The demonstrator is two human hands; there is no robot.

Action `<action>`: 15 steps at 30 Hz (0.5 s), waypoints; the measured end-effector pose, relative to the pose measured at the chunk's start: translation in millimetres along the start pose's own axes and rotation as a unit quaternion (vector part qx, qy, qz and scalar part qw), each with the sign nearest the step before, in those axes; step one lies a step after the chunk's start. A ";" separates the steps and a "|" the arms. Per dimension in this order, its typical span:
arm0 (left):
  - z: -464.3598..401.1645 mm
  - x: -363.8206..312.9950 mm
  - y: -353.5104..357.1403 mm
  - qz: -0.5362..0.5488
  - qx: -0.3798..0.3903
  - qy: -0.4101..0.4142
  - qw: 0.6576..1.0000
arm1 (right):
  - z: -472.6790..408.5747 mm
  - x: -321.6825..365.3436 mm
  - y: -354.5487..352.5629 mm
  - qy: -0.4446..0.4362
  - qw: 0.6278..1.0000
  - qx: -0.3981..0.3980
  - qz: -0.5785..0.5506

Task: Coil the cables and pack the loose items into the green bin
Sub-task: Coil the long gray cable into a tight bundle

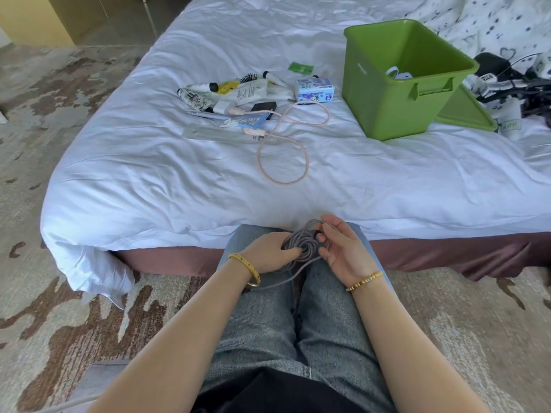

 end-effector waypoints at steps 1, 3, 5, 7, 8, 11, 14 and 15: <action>0.8 1.0 0.5 0.022 0.006 0.004 1.000 | -0.7 -1.1 -0.2 0.005 1.000 -0.007 0.011; 1.7 3.7 -0.5 0.064 0.009 0.004 0.998 | -2.6 -5.7 0.3 0.031 0.998 -0.015 0.061; 2.0 7.8 -2.8 0.096 0.003 -0.003 0.995 | -3.3 -10.4 2.3 0.061 0.993 -0.007 0.106; 4.0 9.8 -4.9 0.127 -0.002 -0.005 0.992 | -2.7 -13.3 5.6 0.080 0.990 0.014 0.112; 4.9 9.5 -5.3 0.145 -0.001 0.001 0.989 | -2.4 -14.0 6.0 0.086 0.990 0.017 0.112; 7.6 7.7 -6.8 0.163 -0.017 0.010 0.986 | -1.6 -14.4 4.2 0.091 0.987 0.004 0.135; 7.4 6.4 -5.8 0.140 -0.027 0.004 0.990 | -2.2 -12.7 3.0 0.077 0.985 -0.008 0.156; 7.0 4.3 -4.2 0.130 -0.019 0.004 0.991 | -2.0 -12.0 3.0 0.073 0.984 -0.010 0.161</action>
Point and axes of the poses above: each hand's wrist, its own z-axis away from the middle knuckle, its own y-axis out of the palm, x = y × z, the point moved 7 cm from there along -z, towards the middle knuckle, and after that the axes turned 14 degrees about x, right-handed, at the moved point
